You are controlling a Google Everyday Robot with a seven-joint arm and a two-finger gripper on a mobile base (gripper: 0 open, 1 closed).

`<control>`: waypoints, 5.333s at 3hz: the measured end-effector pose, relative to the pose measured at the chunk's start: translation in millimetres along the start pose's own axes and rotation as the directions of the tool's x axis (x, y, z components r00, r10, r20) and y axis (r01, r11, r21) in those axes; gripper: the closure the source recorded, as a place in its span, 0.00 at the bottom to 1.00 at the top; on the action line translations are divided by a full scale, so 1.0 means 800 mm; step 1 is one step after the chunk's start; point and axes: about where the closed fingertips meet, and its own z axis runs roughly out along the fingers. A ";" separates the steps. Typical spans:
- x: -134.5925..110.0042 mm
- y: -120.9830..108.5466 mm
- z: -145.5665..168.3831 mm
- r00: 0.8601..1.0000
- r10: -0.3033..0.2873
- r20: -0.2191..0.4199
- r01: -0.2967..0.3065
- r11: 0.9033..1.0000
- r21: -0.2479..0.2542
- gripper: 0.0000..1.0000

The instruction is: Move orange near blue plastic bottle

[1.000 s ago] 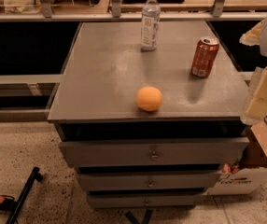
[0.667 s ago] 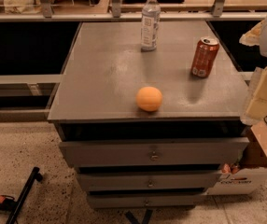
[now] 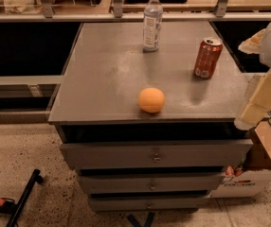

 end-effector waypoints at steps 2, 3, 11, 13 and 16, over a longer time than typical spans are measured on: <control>-0.042 0.005 0.035 0.957 -0.024 0.289 0.011 0.999 0.047 0.00; -0.046 0.009 0.044 0.942 -0.011 0.336 -0.006 0.999 0.048 0.00; -0.152 -0.016 0.220 0.635 0.122 0.763 -0.019 0.990 -0.142 0.17; -0.146 -0.017 0.213 0.622 0.084 0.779 -0.019 0.996 -0.092 0.63; -0.144 -0.025 0.209 0.633 0.108 0.767 -0.077 0.994 -0.077 1.00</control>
Offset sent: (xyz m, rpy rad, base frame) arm 0.0012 0.0215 -0.0291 0.1604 -0.0398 0.0458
